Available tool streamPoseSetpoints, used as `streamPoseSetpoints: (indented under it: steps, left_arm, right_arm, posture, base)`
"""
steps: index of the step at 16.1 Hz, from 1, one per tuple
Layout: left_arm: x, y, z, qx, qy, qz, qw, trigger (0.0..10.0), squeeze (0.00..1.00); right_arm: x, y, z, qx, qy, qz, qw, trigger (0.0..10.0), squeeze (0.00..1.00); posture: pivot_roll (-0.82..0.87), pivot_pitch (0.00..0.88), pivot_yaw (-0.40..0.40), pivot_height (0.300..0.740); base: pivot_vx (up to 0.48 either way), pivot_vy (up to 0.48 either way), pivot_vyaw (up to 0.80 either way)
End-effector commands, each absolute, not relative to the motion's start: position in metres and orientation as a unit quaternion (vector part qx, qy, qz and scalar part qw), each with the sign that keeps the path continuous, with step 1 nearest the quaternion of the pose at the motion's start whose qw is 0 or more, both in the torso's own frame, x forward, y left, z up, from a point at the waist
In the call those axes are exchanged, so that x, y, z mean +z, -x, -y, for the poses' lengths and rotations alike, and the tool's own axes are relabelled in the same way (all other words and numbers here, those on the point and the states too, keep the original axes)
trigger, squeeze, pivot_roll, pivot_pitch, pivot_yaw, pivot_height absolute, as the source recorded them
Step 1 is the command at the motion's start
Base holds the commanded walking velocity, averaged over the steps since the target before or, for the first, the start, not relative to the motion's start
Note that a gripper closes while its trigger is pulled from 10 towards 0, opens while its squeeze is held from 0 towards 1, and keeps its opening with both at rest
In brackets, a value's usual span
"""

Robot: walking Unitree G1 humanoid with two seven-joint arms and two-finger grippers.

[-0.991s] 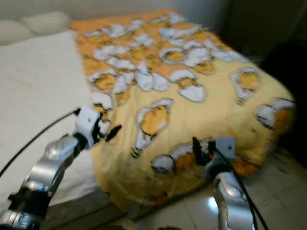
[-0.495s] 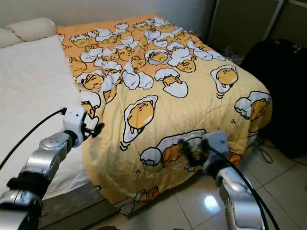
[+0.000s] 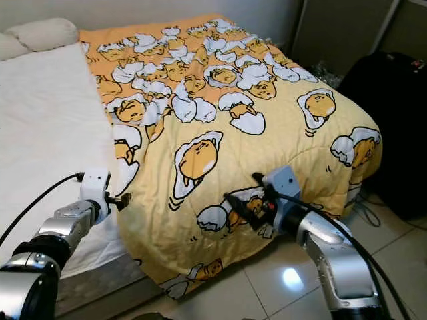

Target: Clean up the room

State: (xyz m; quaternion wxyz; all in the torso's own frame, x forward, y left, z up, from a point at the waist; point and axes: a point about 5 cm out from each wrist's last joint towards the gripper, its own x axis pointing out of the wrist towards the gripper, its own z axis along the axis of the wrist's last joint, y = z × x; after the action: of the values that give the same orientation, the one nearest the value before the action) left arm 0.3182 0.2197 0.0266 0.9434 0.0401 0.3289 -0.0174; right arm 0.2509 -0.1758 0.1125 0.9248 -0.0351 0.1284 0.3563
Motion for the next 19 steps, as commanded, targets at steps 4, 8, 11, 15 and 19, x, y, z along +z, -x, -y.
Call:
streamPoseSetpoints:
  steps: [4, 8, 11, 15, 19]
  left_arm:
    - [0.005, -0.303, -0.206, -0.044, -0.012, -0.357, 0.933, 10.0, 0.0]
    - [0.0, -0.297, -0.217, 0.012, -0.048, -0.365, 0.93, 4.1, 0.0]
    - [-0.005, -0.294, -0.211, -0.006, -0.054, -0.372, 0.927, 3.0, 0.0]
    - [-0.008, -0.294, -0.197, -0.025, -0.028, -0.368, 0.929, 2.9, 0.0]
    - [-0.019, -0.283, -0.195, -0.035, -0.057, -0.39, 0.918, 3.2, 0.0]
  right_arm:
    - [0.12, -0.239, 0.17, 0.418, 0.035, -0.144, 0.896, 10.0, 0.0]
    - [0.128, -0.234, 0.172, 0.429, 0.051, -0.15, 0.889, 10.0, 0.0]
    - [0.131, -0.228, 0.177, 0.432, 0.059, -0.16, 0.886, 10.0, 0.0]
    - [0.136, -0.222, 0.175, 0.448, 0.058, -0.167, 0.876, 10.0, 0.0]
    - [0.14, -0.219, 0.173, 0.468, 0.066, -0.175, 0.864, 10.0, 0.0]
  posture:
    - [-0.17, 0.0, 0.019, 0.74]
    - [-0.23, 0.0, 0.021, 0.74]
    - [-0.27, 0.0, 0.017, 0.74]
    - [-0.3, 0.0, 0.005, 0.74]
    - [-0.33, 0.004, 0.0, 0.74]
  base:
    - [0.0, 0.0, 0.0]
    - [0.0, 0.0, 0.0]
    - [0.0, 0.0, 0.0]
    - [0.0, 0.0, 0.0]
    - [0.0, 0.0, 0.0]
